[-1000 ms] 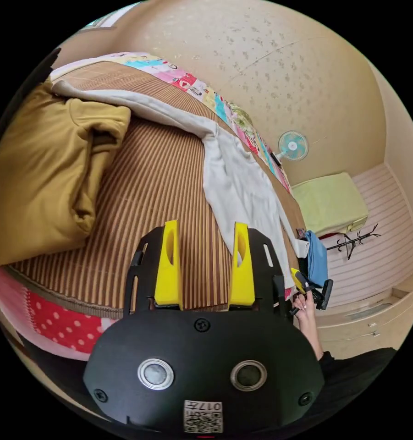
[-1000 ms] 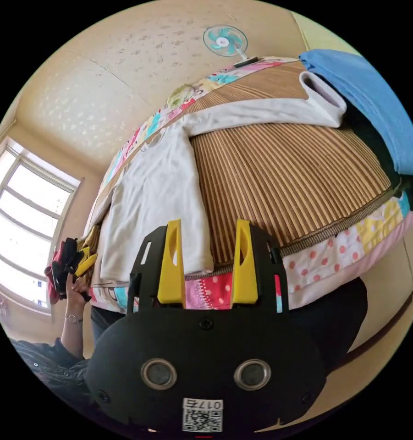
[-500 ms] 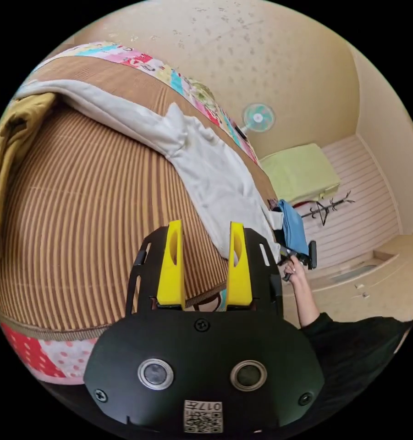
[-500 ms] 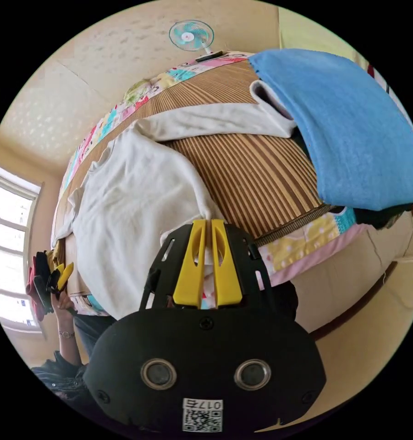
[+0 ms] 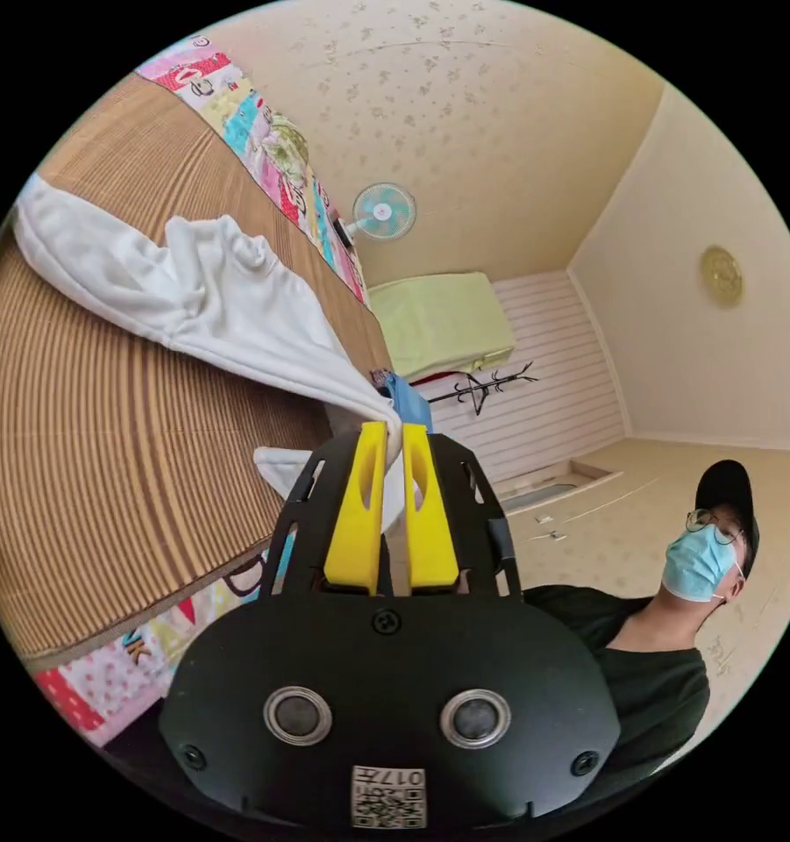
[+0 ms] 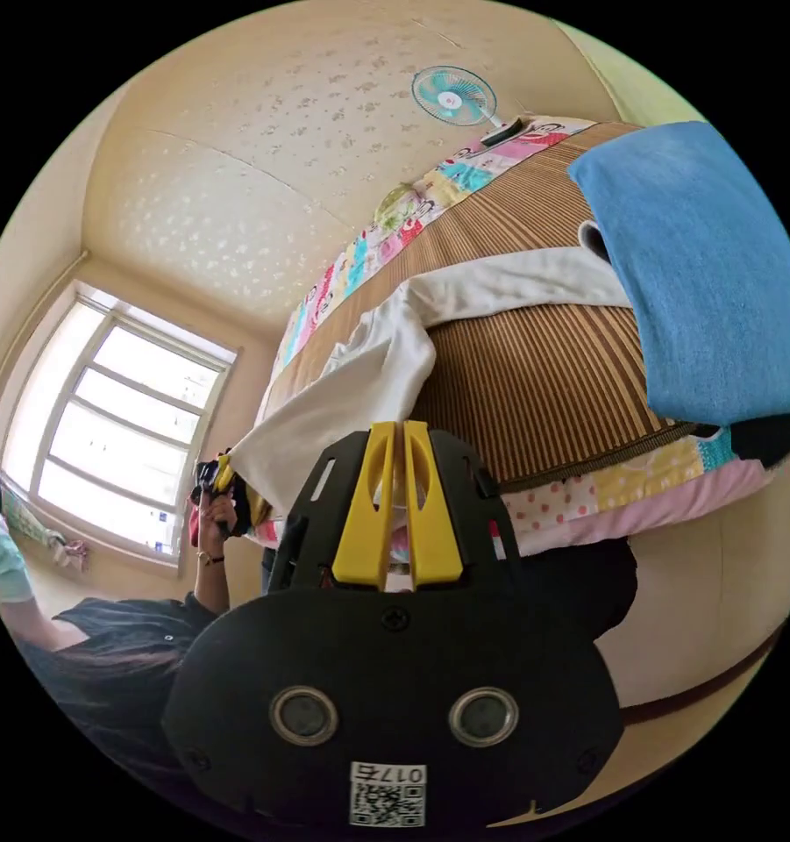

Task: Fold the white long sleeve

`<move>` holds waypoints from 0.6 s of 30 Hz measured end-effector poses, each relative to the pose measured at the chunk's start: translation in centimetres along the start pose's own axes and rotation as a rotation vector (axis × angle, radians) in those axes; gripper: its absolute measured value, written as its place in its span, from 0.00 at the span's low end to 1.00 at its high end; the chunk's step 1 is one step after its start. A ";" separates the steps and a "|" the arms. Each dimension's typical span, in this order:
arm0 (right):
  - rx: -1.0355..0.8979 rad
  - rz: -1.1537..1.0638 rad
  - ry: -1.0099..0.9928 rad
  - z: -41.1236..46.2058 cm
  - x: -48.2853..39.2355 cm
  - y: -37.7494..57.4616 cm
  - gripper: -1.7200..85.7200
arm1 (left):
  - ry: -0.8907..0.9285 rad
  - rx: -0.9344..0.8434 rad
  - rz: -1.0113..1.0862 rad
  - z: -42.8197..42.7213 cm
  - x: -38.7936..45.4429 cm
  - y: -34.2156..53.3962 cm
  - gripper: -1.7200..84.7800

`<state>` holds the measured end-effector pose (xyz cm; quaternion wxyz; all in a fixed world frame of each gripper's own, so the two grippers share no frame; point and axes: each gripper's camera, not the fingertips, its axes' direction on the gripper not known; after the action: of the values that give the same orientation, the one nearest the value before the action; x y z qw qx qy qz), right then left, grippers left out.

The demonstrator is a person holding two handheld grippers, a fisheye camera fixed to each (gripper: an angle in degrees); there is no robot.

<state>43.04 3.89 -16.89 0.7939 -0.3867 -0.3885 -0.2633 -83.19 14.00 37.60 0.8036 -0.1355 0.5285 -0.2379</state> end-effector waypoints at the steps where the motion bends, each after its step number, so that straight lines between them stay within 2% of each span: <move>1: -0.046 -0.009 0.002 -0.4 0.1 1.3 0.05 | -0.089 0.023 0.004 -2.1 0.8 0.5 0.08; 2: -0.116 0.017 0.057 0.0 0.7 2.6 0.05 | -0.185 0.041 0.021 -3.6 1.4 1.4 0.11; 5: -0.283 0.112 0.252 2.6 3.6 6.0 0.04 | -0.310 0.054 0.032 -4.4 0.9 4.6 0.15; 8: -0.301 0.199 0.371 3.7 5.7 8.2 0.04 | -0.365 0.017 -0.010 -2.9 -1.5 7.4 0.16; 12: -0.283 0.188 0.297 2.7 6.1 8.5 0.05 | -0.411 -0.105 -0.062 0.8 -4.0 9.5 0.16; 14: -0.323 0.178 0.264 2.2 6.6 8.7 0.05 | -0.436 -0.247 -0.089 4.2 -5.2 10.8 0.13; 18: -0.406 0.067 0.163 0.9 5.4 10.4 0.05 | -0.487 -0.326 -0.039 5.5 -4.3 13.0 0.08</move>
<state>53.18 9.82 -16.42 0.7370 -0.5286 -0.2488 -0.3399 -76.49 27.11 37.12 0.8695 -0.3263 0.3488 -0.1259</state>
